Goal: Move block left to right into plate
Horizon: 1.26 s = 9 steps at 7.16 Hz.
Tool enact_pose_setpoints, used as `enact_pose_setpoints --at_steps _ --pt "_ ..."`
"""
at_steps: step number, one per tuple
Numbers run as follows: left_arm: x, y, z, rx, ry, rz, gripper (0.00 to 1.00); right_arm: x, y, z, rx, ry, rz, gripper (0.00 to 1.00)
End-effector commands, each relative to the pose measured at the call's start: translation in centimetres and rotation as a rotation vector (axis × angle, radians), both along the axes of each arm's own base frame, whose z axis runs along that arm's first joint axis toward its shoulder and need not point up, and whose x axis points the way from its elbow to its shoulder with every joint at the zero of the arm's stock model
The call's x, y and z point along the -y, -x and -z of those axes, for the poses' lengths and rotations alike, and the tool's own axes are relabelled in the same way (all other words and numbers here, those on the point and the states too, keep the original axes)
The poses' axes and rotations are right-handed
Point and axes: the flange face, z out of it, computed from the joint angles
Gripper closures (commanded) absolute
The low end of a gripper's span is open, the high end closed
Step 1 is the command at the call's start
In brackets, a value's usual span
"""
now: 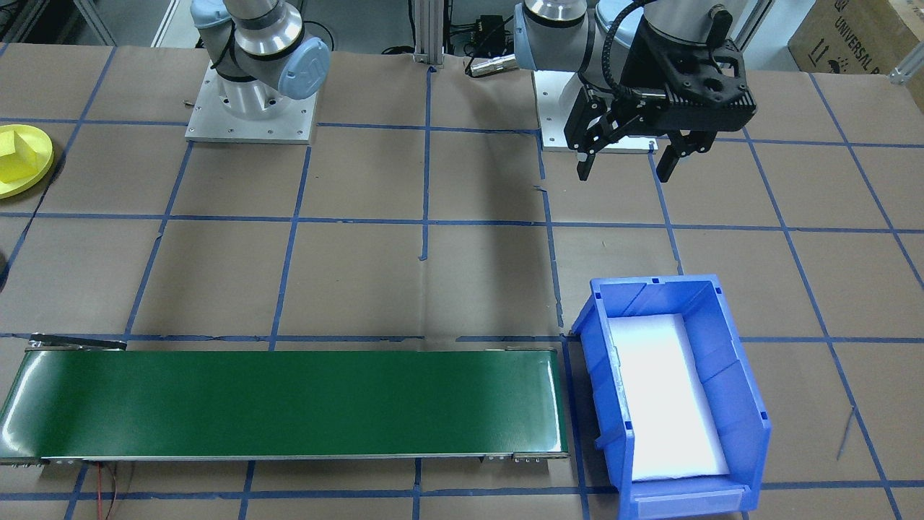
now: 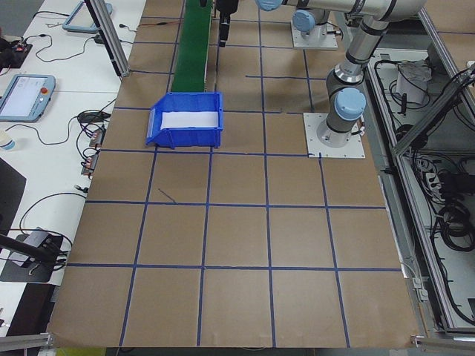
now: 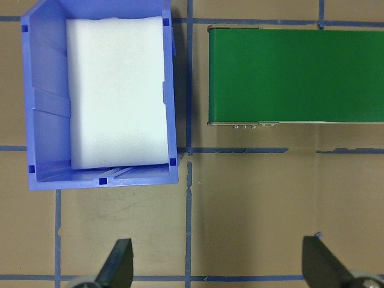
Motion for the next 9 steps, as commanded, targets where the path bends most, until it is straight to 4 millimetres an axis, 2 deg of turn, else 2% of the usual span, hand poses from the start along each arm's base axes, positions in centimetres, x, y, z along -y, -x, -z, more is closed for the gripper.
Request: enact_pose_setpoints --at_steps 1,2,3,4,5,7,9 --pt "0.0 0.0 0.0 0.0 -0.001 0.0 0.0 -1.1 -14.4 -2.9 0.092 -0.098 -0.014 0.0" --pt "0.0 0.0 0.0 0.0 -0.001 0.0 0.0 -2.3 -20.3 -6.2 0.112 -0.092 0.011 0.0" --pt "0.0 0.0 0.0 0.0 -0.001 0.0 0.0 -3.8 -28.2 -9.1 0.112 -0.066 -0.019 0.0" --pt "0.0 0.0 0.0 0.0 -0.001 0.0 0.0 -5.4 -34.3 -9.7 0.124 -0.058 0.045 0.0" --pt "0.0 0.0 0.0 0.0 0.0 0.0 0.0 -6.6 -37.7 -10.0 0.134 -0.058 0.061 0.0" --pt "-0.1 0.1 0.0 0.0 0.0 0.002 0.0 -6.7 -37.4 -11.4 0.169 -0.096 0.089 0.0" --pt "0.0 0.1 0.0 0.0 -0.001 0.002 0.0 -6.1 -34.2 -10.5 0.164 -0.162 0.157 0.0"
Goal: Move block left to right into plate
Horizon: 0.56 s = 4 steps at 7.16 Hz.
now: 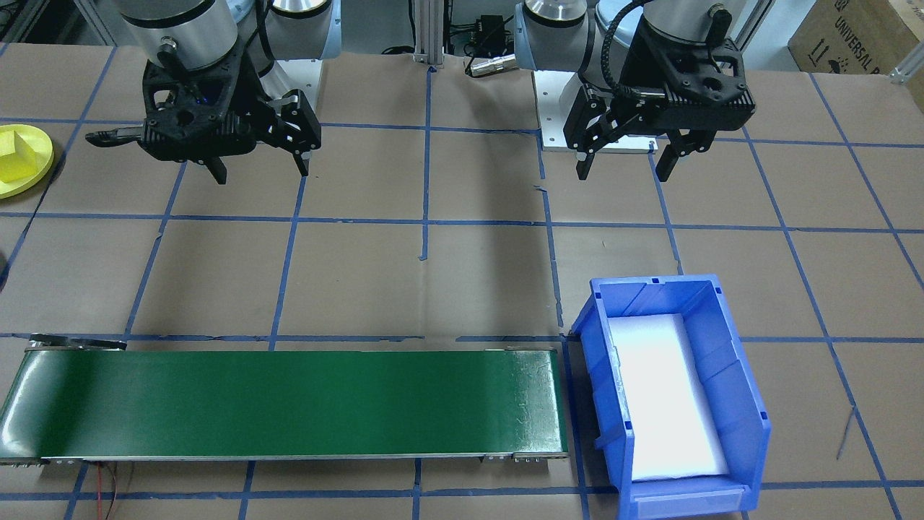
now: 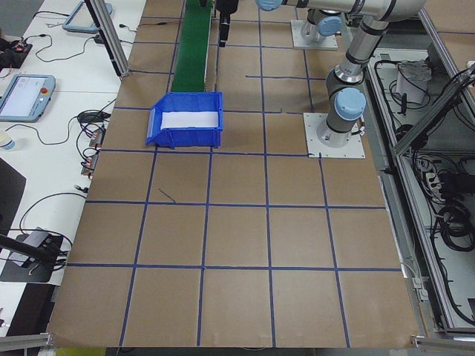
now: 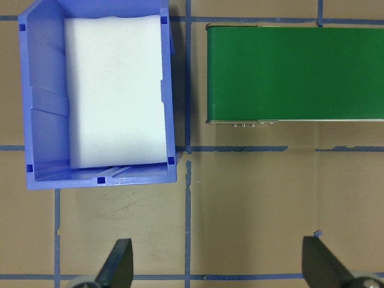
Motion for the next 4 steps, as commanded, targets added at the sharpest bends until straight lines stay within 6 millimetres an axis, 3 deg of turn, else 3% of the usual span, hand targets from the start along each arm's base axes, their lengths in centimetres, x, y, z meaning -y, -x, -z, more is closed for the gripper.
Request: enact_pose_setpoints --at_steps 1,4 --pt "0.01 0.03 0.01 -0.002 0.0 -0.001 0.0 -0.75 2.62 -0.21 -0.048 -0.052 0.04 0.0" --pt "-0.08 0.09 -0.05 -0.001 0.0 -0.001 0.0 -1.65 2.1 -0.06 -0.059 -0.043 0.029 0.0"
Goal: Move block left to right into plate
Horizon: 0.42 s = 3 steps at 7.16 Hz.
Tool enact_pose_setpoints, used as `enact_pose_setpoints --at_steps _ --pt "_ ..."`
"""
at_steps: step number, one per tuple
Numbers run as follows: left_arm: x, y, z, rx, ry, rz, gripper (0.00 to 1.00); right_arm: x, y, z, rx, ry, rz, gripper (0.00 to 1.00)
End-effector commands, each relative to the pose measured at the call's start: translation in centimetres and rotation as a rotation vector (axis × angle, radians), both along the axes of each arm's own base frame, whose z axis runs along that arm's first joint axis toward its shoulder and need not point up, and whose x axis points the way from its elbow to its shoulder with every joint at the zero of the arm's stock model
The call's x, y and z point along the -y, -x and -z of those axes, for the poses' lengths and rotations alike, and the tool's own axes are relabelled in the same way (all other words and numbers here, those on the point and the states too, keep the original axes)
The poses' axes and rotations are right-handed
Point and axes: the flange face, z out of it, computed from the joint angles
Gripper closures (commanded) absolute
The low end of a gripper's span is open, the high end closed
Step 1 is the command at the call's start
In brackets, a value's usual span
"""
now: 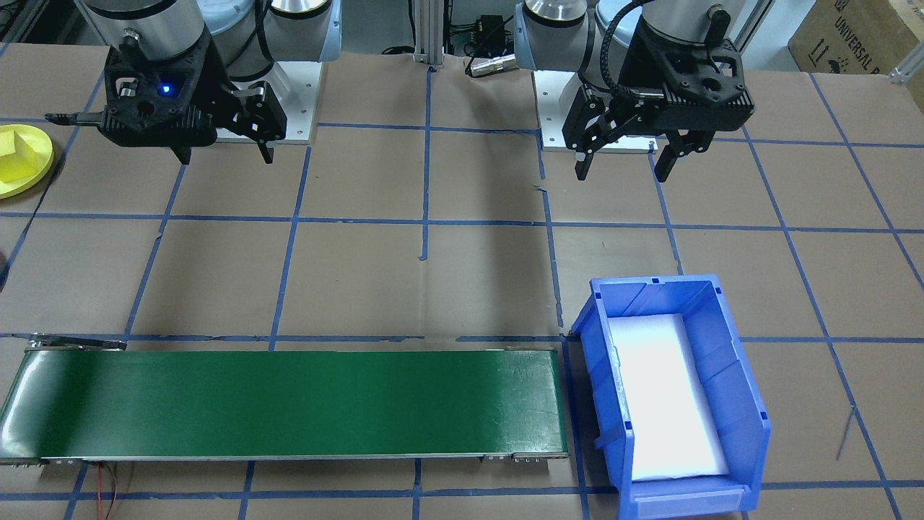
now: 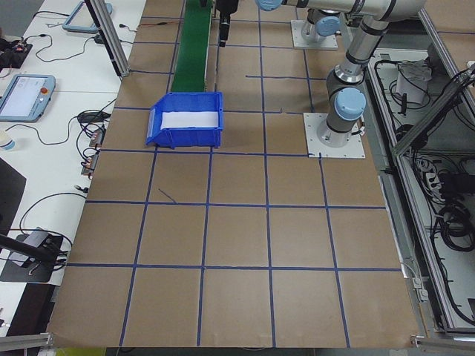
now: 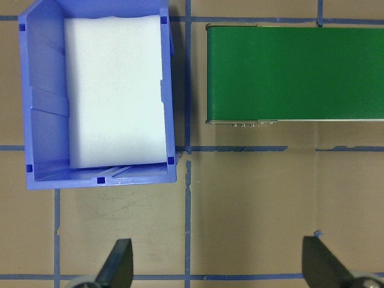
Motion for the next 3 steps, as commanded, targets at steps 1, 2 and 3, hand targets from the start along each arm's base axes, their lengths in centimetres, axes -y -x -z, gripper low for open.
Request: enact_pose_setpoints --at_steps 1,2,3 --pt "-0.01 0.0 0.11 0.001 -0.003 -0.006 0.0 -0.36 -0.23 0.13 0.017 -0.003 -0.001 0.0" --pt "-0.01 0.0 0.11 0.002 -0.003 0.0 0.0 -0.37 -0.1 0.06 0.019 -0.002 0.003 0.0" --pt "-0.01 0.01 0.11 0.0 -0.003 0.0 0.0 -0.37 -0.1 0.06 0.019 -0.002 0.003 0.0"
